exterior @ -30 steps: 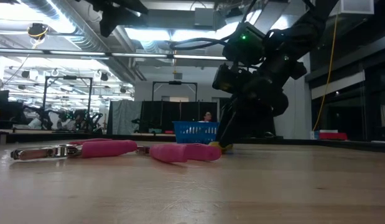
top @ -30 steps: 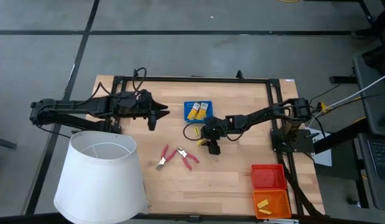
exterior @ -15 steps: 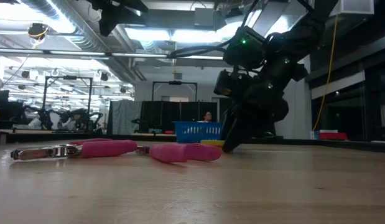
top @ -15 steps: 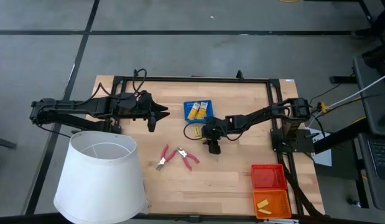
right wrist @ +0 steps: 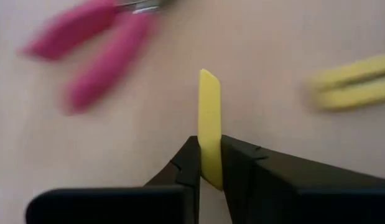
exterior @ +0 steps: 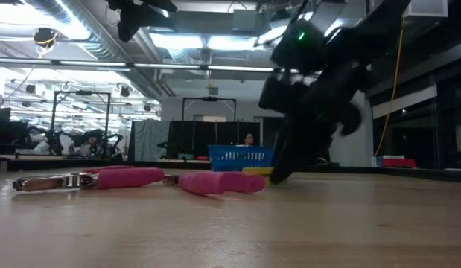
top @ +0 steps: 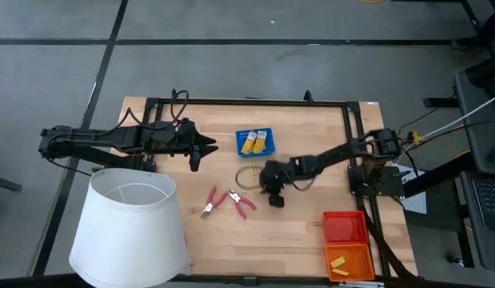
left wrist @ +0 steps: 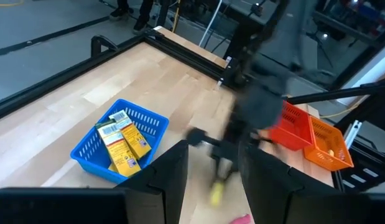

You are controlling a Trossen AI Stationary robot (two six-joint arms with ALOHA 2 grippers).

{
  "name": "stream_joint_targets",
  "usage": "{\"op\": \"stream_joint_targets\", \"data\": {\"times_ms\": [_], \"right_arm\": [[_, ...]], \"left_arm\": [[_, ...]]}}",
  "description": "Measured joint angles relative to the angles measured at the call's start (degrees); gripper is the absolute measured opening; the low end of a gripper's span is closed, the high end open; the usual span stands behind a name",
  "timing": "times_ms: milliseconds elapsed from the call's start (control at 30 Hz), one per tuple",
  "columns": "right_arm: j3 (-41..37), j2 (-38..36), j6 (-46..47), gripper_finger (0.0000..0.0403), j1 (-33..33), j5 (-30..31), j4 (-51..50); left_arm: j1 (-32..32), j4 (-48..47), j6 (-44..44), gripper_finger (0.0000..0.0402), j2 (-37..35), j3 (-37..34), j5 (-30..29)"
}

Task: Pick & Place School Supplies
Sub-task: Put the yellow eraser into the orange bin

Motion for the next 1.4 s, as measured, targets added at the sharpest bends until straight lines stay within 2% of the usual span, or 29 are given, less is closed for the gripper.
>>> {"op": "stream_joint_targets", "data": {"times_ms": [167,333,567,733,833,967,1167,1233,1400], "right_arm": [[0.0,-4.3,5.2,0.0034,7.7,2.3,-0.3],[0.0,-13.3,15.9,0.0034,18.3,9.2,-7.6],[0.0,-22.5,41.6,0.0034,37.9,13.7,-21.9],[0.1,-23.9,61.3,0.0034,51.0,13.6,-27.6],[0.1,-23.8,69.9,0.0034,57.1,12.8,-31.2],[0.1,-23.8,77.9,0.0034,62.2,10.0,-35.4],[0.1,-23.8,84.9,0.0035,67.1,7.9,-35.3],[0.1,-23.8,86.8,0.0058,67.8,9.0,-35.3],[0.1,-23.9,90.1,0.0156,68.3,10.5,-36.6]], "left_arm": [[-0.7,0.0,0.4,0.0139,0.0,0.0,-1.7],[-1.2,0.0,0.6,0.0139,0.0,0.0,-1.8],[-2.0,0.0,2.0,0.0139,0.0,0.0,-1.7],[-2.0,0.0,2.2,0.0139,0.0,0.0,-0.7],[-2.0,0.0,2.2,0.0139,0.0,0.0,-0.4],[-2.0,0.9,2.2,0.0139,0.0,0.0,-0.2],[-2.0,1.8,1.7,0.0139,0.0,0.0,0.4],[-2.0,1.8,1.2,0.0139,0.0,0.0,0.4],[-2.0,2.0,0.9,0.0139,0.0,0.0,0.4]]}}
